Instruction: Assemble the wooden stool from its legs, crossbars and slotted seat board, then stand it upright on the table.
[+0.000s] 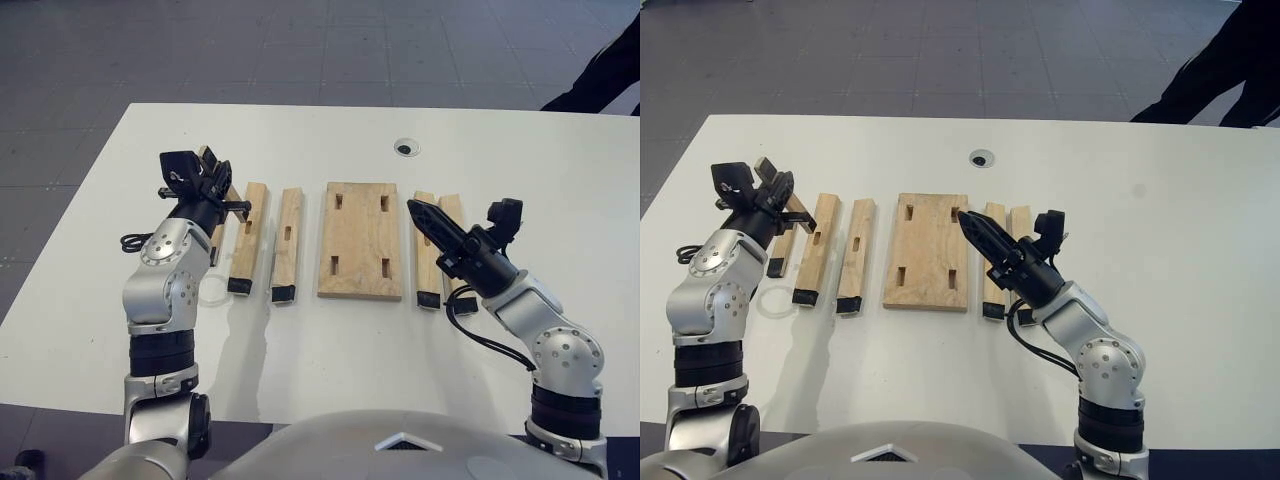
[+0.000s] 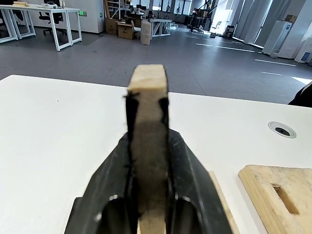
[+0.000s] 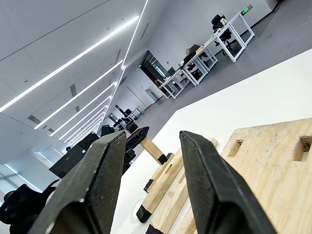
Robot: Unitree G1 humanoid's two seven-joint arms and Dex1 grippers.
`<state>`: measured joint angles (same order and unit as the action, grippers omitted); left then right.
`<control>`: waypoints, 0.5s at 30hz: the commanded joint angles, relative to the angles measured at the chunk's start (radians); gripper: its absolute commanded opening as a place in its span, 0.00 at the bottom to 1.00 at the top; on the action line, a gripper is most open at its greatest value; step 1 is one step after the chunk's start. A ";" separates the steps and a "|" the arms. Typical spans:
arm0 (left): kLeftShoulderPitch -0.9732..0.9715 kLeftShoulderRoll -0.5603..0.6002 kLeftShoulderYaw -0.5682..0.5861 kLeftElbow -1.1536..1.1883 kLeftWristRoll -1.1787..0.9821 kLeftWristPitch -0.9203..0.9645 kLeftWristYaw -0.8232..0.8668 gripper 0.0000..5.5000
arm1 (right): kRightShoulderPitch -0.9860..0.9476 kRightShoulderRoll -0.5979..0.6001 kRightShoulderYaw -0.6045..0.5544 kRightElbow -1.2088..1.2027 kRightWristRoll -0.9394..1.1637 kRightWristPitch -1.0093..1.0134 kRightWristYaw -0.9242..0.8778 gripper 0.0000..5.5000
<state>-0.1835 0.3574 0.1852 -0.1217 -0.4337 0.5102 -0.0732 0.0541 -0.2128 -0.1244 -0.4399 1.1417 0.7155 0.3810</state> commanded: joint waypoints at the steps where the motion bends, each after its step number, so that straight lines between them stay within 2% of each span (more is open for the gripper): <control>1: 0.031 -0.010 0.006 -0.005 0.031 0.017 0.001 0.08 | 0.001 -0.010 0.007 -0.012 -0.012 -0.001 -0.005 0.37; 8: 0.054 -0.066 -0.004 -0.041 0.039 0.031 0.008 0.08 | 0.002 -0.017 0.019 -0.014 -0.026 -0.001 -0.003 0.37; 15: 0.063 -0.073 0.006 -0.044 0.076 0.035 0.011 0.08 | 0.000 -0.027 0.012 -0.014 -0.026 0.000 -0.009 0.37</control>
<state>-0.1294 0.2861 0.1908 -0.1615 -0.3770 0.5236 -0.0721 0.0584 -0.2303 -0.1064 -0.4419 1.1230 0.7153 0.3810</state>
